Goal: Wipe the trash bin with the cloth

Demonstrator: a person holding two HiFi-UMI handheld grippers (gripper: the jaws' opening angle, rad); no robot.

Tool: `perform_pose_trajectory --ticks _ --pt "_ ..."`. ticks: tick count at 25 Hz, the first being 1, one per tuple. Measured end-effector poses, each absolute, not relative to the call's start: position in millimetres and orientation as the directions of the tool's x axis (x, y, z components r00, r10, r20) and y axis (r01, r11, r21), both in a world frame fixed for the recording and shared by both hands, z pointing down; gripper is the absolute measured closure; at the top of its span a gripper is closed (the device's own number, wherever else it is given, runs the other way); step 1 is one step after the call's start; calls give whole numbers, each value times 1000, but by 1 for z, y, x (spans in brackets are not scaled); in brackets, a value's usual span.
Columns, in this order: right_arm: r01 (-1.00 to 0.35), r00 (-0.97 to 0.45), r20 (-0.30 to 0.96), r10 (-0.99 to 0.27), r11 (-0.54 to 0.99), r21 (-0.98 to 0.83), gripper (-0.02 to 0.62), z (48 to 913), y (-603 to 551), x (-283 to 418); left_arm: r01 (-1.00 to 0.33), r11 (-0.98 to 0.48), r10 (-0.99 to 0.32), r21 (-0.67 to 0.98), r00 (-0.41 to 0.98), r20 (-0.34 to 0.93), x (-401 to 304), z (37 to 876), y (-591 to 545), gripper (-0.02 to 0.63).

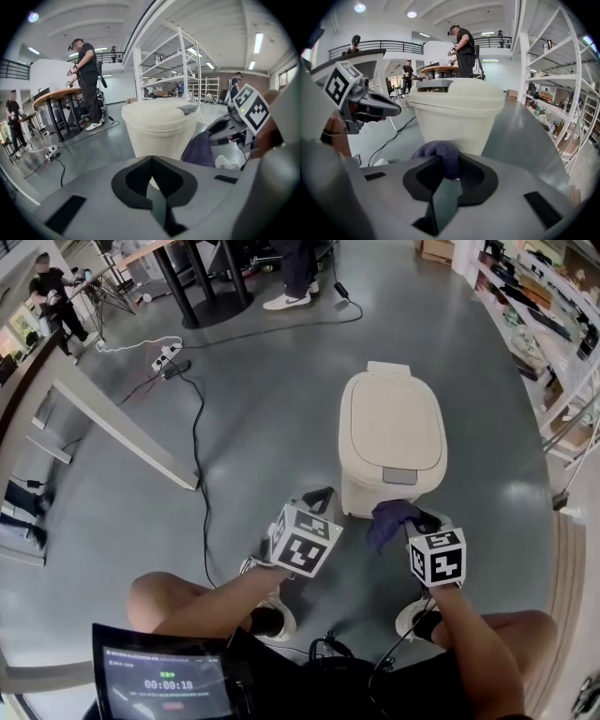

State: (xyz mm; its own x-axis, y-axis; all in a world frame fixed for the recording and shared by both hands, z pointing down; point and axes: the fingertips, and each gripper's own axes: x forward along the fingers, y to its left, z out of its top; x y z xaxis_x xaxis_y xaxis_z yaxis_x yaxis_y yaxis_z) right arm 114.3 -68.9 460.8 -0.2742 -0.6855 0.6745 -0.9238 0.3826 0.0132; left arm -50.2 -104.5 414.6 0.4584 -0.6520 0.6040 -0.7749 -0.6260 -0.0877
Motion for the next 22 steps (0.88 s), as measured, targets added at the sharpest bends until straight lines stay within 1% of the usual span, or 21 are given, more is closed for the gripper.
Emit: perform_pose_trajectory --ticks 2,4,6,8,13,16,20,22 --pt "-926 -297 670 -680 376 -29 529 470 -71 102 -799 -599 -662 -56 455 595 -56 427 -108 609" --pt "-933 -326 661 -675 343 -110 529 477 -76 91 -816 -578 -662 -22 453 597 -55 438 -107 609" --pt "-936 -346 647 -679 296 -190 529 482 -81 79 -811 -584 -658 -28 453 601 -53 445 -106 609" --pt "-936 -352 639 -684 271 -225 529 488 -85 65 -812 -582 -665 -42 445 600 -60 446 -110 609" --pt "-924 -377 619 -689 323 -204 529 497 -85 34 -860 -509 -699 -35 390 600 -93 446 -122 609" --pt "-914 -392 599 -698 370 -167 529 492 -88 23 -886 -463 -718 -18 362 595 -97 449 -127 609" --pt "-913 -386 587 -712 388 -130 529 485 -88 21 -889 -452 -706 73 407 580 -80 451 -119 609" --pt "-918 -378 582 -720 374 -133 529 481 -87 24 -879 -469 -698 82 427 575 -72 452 -113 609"
